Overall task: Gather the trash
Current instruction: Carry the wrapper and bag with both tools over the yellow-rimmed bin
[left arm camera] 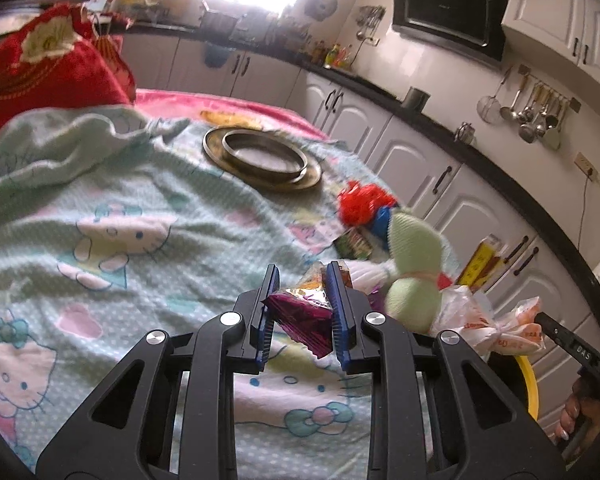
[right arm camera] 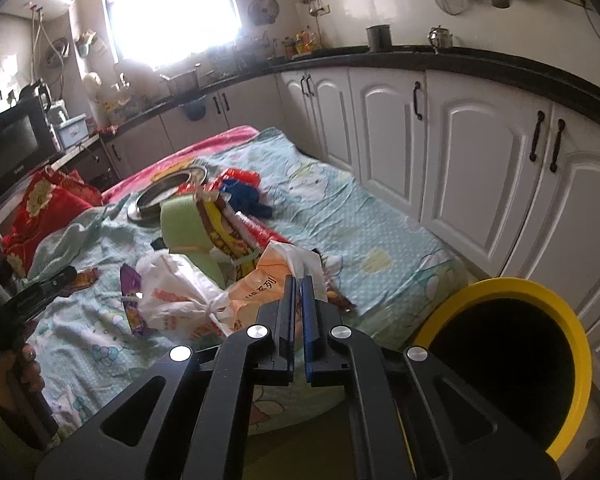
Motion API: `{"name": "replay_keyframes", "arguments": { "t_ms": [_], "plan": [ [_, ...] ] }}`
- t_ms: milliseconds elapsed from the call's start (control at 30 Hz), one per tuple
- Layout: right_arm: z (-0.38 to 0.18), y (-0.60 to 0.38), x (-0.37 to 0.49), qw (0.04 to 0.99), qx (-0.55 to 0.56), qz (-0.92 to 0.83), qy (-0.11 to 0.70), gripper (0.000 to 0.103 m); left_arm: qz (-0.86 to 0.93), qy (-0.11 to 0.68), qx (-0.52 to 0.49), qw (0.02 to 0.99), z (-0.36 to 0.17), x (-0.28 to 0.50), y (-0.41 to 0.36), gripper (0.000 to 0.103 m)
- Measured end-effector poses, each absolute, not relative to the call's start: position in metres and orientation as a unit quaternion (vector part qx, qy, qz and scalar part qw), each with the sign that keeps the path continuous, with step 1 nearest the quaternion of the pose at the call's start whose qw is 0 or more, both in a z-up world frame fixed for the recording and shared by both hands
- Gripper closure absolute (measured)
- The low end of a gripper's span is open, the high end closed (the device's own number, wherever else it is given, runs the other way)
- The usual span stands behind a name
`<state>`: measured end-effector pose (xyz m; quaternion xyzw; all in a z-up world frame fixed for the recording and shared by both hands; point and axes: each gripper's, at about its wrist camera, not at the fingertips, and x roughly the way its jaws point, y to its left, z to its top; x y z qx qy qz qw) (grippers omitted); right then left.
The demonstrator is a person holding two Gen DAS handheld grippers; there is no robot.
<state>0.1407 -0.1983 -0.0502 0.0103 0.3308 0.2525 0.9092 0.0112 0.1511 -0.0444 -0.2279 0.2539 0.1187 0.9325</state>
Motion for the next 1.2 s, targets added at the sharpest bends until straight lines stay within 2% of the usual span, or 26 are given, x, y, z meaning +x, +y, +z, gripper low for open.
{"name": "replay_keyframes", "arguments": {
  "t_ms": [500,1200],
  "plan": [
    [-0.011,-0.247,0.119,0.934,0.030,0.229,0.273,0.100,0.051,0.236,-0.185,0.953,-0.012,0.021,0.101,0.085],
    [-0.005,-0.322,0.113,0.952,0.077,0.154,0.253,0.100,-0.063,0.272,-0.123,0.952,-0.019,0.059,0.002,0.085]
  ]
}}
